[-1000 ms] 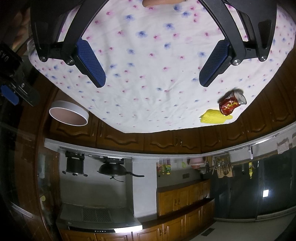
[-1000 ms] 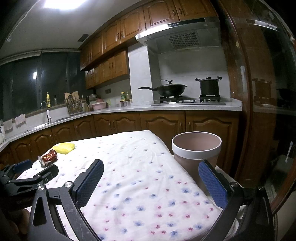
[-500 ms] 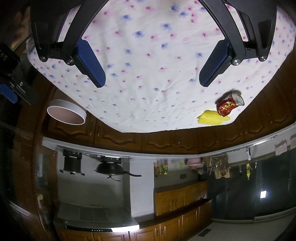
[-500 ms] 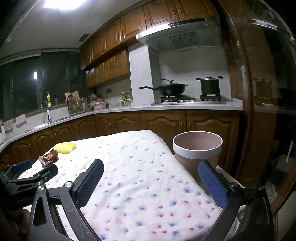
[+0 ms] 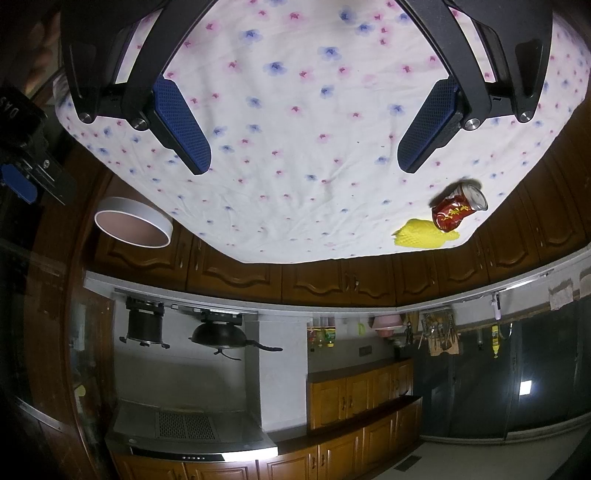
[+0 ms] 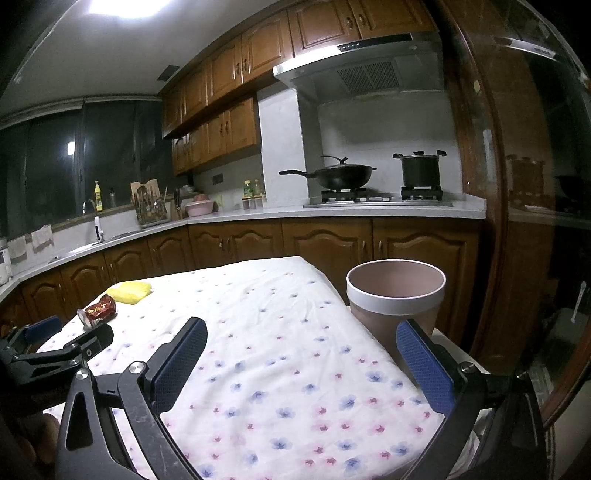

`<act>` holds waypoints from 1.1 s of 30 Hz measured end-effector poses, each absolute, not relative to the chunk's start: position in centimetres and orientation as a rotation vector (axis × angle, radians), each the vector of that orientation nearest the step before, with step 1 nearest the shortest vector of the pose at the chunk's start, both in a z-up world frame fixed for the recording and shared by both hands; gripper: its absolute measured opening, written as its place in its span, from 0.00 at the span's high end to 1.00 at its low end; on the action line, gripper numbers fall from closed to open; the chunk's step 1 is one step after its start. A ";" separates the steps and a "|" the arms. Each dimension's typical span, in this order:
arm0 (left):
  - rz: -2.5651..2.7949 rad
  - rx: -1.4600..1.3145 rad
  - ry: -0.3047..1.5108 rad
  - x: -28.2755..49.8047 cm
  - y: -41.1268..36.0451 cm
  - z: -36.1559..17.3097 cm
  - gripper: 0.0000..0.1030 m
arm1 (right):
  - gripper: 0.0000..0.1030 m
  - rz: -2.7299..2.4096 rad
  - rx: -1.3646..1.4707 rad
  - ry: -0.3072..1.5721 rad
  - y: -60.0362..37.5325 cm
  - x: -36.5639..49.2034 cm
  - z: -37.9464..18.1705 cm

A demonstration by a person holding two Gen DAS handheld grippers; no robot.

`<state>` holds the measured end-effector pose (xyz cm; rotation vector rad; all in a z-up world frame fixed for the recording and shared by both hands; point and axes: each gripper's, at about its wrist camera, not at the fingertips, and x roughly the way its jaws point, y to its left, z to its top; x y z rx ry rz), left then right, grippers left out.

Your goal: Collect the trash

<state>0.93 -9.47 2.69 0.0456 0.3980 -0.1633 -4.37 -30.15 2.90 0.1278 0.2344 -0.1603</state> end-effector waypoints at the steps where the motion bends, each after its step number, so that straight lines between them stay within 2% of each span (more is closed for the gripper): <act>1: -0.163 0.045 0.398 0.9 -9.5 2.7 0.00 | 0.00 -0.161 0.127 0.235 -30.0 -4.5 2.9; 33: -0.160 0.037 0.416 1.2 -9.4 2.6 0.00 | 0.00 -0.150 0.130 0.255 -29.7 -4.3 2.7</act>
